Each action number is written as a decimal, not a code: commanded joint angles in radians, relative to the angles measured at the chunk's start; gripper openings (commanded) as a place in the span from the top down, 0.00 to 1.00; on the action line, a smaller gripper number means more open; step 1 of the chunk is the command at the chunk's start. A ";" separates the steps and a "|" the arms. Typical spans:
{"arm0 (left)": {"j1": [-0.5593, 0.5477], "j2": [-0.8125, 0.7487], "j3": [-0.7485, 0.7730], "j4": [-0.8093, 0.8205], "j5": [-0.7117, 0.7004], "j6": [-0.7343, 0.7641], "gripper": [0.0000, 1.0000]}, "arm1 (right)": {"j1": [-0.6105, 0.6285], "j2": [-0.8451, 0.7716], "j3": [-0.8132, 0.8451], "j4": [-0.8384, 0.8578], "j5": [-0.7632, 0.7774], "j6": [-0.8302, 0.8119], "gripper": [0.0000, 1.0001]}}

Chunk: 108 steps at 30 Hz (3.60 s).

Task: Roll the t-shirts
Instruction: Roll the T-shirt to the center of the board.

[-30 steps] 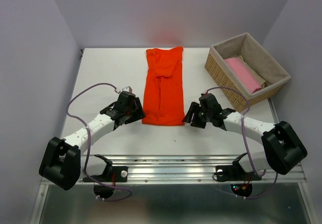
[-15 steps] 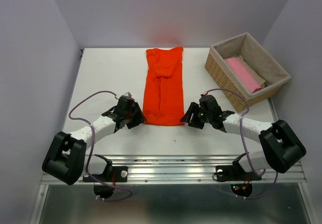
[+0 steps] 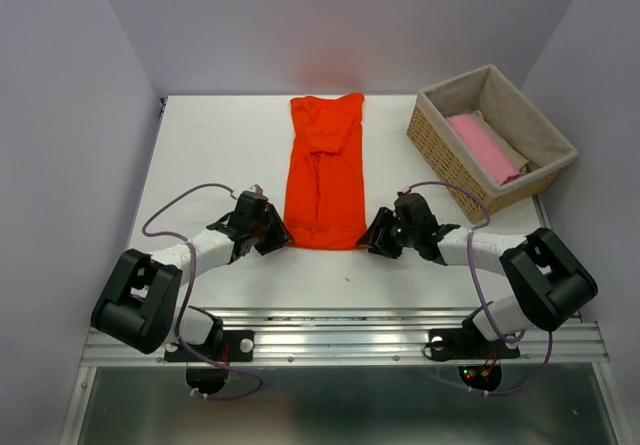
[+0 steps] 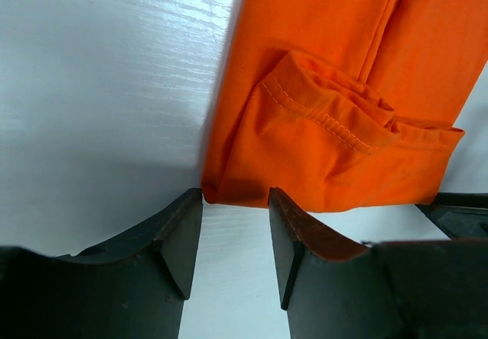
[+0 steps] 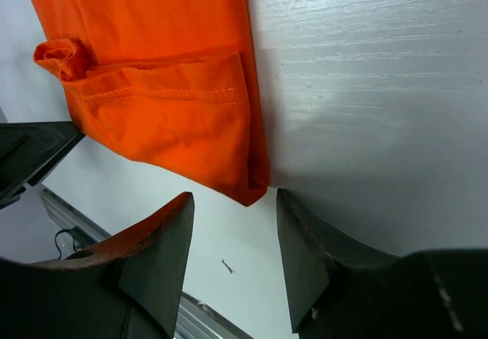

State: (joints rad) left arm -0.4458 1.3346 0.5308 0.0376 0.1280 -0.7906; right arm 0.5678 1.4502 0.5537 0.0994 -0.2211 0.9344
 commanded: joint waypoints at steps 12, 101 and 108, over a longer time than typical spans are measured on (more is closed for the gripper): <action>0.009 0.034 -0.018 0.021 0.019 0.007 1.00 | -0.003 0.056 -0.026 0.092 0.022 0.020 0.90; 0.082 -0.083 0.156 -0.329 0.127 -0.015 1.00 | 0.040 -0.016 0.183 -0.096 0.068 -0.022 0.99; 0.087 0.003 0.254 -0.360 0.119 -0.012 1.00 | 0.040 0.038 0.239 -0.096 0.089 -0.032 0.99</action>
State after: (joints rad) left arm -0.3599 1.3109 0.7097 -0.2909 0.2573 -0.8154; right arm 0.6037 1.4612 0.7300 -0.0147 -0.1715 0.9081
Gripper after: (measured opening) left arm 0.098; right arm 0.035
